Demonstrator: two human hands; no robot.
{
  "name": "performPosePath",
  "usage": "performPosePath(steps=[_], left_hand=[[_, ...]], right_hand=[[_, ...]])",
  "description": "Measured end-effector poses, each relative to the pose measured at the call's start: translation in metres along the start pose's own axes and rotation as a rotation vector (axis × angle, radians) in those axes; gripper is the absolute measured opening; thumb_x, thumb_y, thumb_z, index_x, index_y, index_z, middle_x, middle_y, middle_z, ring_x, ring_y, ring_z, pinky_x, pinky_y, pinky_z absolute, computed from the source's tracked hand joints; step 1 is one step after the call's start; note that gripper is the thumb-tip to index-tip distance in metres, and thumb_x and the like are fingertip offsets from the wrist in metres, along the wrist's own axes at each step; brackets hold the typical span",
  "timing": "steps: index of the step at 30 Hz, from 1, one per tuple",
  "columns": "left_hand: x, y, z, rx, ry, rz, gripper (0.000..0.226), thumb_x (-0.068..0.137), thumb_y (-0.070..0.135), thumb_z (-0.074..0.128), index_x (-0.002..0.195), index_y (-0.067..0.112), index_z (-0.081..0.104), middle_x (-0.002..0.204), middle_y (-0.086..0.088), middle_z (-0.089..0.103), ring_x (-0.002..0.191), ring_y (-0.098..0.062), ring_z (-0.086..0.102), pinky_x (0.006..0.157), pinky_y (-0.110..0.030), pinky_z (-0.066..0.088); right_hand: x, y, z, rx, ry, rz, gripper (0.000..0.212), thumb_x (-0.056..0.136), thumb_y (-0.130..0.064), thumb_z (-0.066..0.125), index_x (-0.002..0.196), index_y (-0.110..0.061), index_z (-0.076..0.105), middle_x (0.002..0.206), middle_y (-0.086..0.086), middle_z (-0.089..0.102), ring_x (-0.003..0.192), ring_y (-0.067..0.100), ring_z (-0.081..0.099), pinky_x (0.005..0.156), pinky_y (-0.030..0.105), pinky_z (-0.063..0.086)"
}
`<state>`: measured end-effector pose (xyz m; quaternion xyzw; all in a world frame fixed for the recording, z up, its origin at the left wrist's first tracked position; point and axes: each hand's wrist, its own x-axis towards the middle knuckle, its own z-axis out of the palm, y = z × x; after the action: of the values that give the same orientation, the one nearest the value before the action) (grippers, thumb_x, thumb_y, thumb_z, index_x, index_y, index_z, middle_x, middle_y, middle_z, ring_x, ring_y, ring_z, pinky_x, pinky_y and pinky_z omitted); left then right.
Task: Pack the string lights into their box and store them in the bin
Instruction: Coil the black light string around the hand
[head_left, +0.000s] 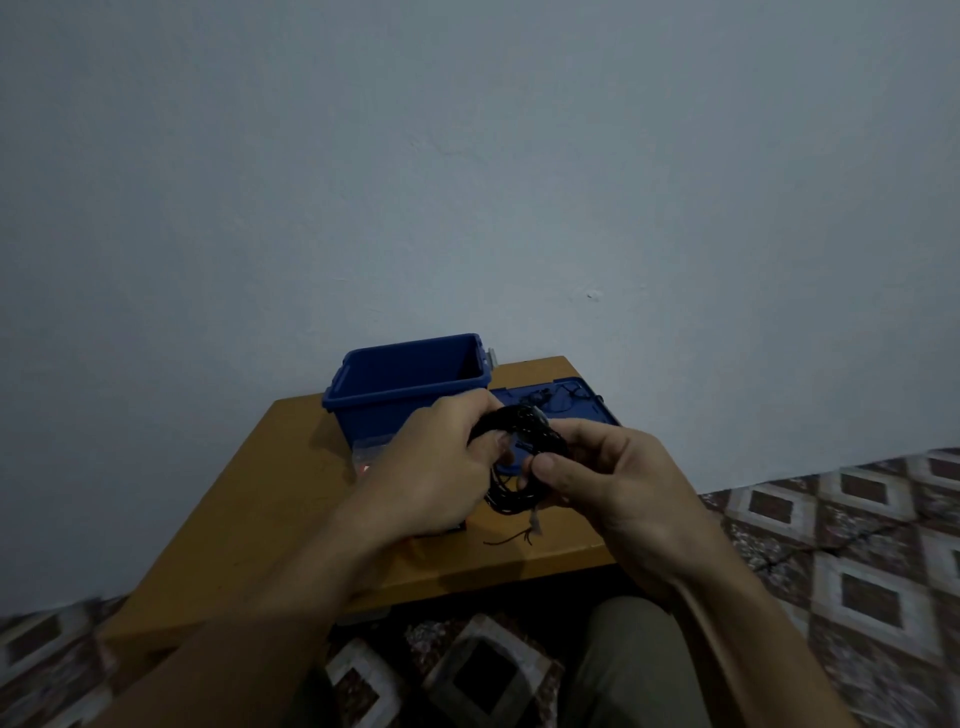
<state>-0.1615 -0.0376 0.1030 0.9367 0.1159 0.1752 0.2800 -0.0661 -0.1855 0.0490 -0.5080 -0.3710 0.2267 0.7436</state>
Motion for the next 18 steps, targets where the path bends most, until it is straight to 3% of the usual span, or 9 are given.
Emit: performPosePath(steps=[5,10,14,18], left_hand=[[-0.0042,0.0031,0.0053,0.432,0.019,0.088,0.006,0.104,0.036,0.045,0.102,0.032,0.049,0.097,0.011,0.046,0.088,-0.010,0.046,0.070,-0.026,0.037],[-0.0021,-0.0003,0.0042,0.275,0.080,0.079,0.012,0.101,0.030,0.053,0.109,0.026,0.061,0.089,0.013,0.056,0.077,-0.007,0.055,0.059,-0.022,0.036],[-0.0038,-0.0041,0.0045,0.149,0.121,0.106,0.043,0.100,0.027,0.058,0.139,0.030,0.042,0.081,0.013,0.061,0.065,-0.002,0.059,0.052,-0.018,0.039],[-0.0043,-0.0062,0.0034,0.116,0.144,0.102,0.006,0.099,0.026,0.060,0.100,0.028,0.065,0.066,0.015,0.056,0.058,0.003,0.054,0.049,-0.012,0.035]], right_hand=[[0.0018,0.0040,0.0002,-0.082,0.079,-0.019,0.019,0.092,0.005,0.060,0.104,-0.005,0.072,0.079,0.007,0.072,0.077,0.016,0.070,0.073,0.027,0.056],[0.0012,0.0026,0.0003,-0.118,0.080,-0.020,0.018,0.094,0.004,0.058,0.101,-0.005,0.071,0.080,0.005,0.072,0.078,0.014,0.069,0.073,0.024,0.057],[0.0005,0.0025,0.0000,-0.159,0.079,0.000,0.015,0.096,0.003,0.056,0.101,-0.001,0.069,0.084,0.010,0.072,0.081,0.018,0.070,0.075,0.025,0.057],[0.0007,0.0036,-0.0001,-0.162,0.087,0.017,0.015,0.095,0.003,0.059,0.099,-0.005,0.071,0.083,0.003,0.074,0.080,0.014,0.071,0.073,0.023,0.057]])
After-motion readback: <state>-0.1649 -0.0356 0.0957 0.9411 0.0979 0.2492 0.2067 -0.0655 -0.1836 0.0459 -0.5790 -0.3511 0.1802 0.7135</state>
